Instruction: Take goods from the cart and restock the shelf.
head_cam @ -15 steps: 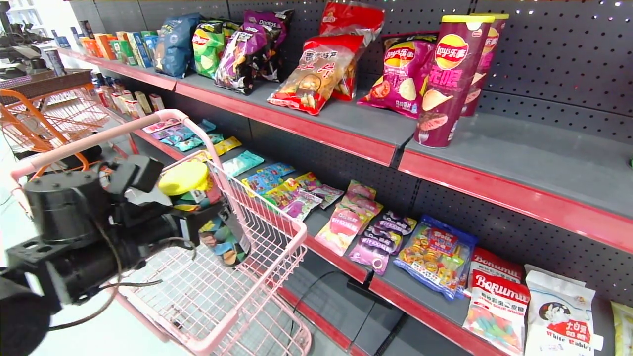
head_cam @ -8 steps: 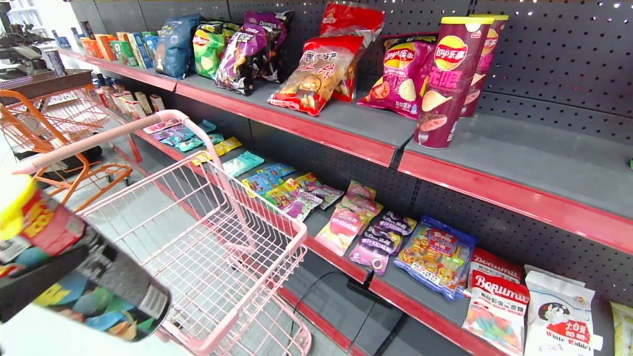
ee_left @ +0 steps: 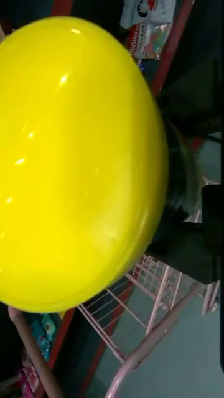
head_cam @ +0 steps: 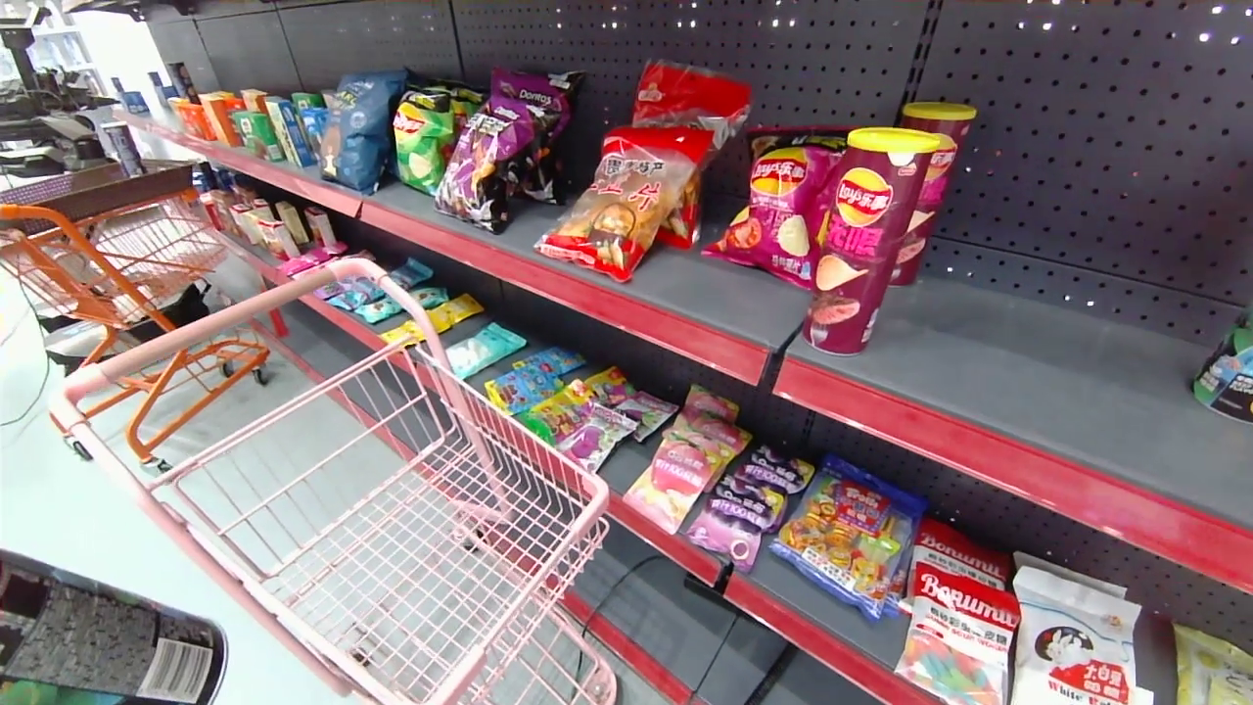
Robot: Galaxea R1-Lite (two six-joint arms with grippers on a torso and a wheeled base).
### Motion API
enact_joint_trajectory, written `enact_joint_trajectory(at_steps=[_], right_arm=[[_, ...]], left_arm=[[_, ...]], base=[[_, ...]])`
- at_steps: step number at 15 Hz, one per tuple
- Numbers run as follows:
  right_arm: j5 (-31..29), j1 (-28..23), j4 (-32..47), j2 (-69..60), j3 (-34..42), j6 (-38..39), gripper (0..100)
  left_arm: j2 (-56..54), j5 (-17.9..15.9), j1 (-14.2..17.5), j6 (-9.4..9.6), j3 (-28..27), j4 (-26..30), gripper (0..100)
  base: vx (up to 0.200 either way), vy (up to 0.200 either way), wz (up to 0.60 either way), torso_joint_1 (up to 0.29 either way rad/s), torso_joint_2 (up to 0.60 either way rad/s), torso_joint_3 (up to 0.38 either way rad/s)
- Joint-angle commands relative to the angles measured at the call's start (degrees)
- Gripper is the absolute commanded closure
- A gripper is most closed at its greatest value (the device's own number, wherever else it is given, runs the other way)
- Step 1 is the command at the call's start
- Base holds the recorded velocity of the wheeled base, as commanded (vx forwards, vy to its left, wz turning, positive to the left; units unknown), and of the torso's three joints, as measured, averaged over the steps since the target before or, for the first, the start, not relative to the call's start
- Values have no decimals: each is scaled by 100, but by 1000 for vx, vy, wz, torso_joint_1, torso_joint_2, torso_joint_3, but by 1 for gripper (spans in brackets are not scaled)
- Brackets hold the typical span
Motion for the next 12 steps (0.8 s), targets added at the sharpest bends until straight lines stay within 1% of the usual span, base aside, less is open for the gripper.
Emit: enact_joint_trajectory(at_steps=[1,2,3,5,6,7,10,11,12], right_arm=[[1,1,0,-1,1,0,0],[1,1,0,-1,1,0,0],[1,10,0,-1,1,0,0],[1,1,0,-1,1,-18,0],[1,10,0,-1,1,-18,0],[1,10,0,-1,1,-18,0],[1,10,0,-1,1,-18,0],[1,1,0,-1,1,-18,0],[1,1,0,-1,1,-18,0]], left_arm=[[-58,-11,-13,1,121,-7,100],[-58,-11,-13,19,165,-16,100],[-58,-11,-13,89,200,-16,100],[-137,-116,-22,186,367,-25,100],[-260,-240,-22,212,482,-25,100],[-286,-275,-13,212,499,-16,100],[-445,-204,-4,274,534,-16,100],[-506,-178,-4,449,526,-16,100],[-515,-178,-4,529,517,-25,100]], base=[[0,0,0,212,-583,-354],[0,0,0,232,-583,-359],[0,0,0,246,-613,-364],[0,0,0,220,-544,-320],[0,0,-600,193,-437,-261],[0,0,-600,134,-369,-198],[0,0,-600,32,-53,-38],[0,0,-600,17,-12,-12],[0,0,-600,7,-2,-2]])
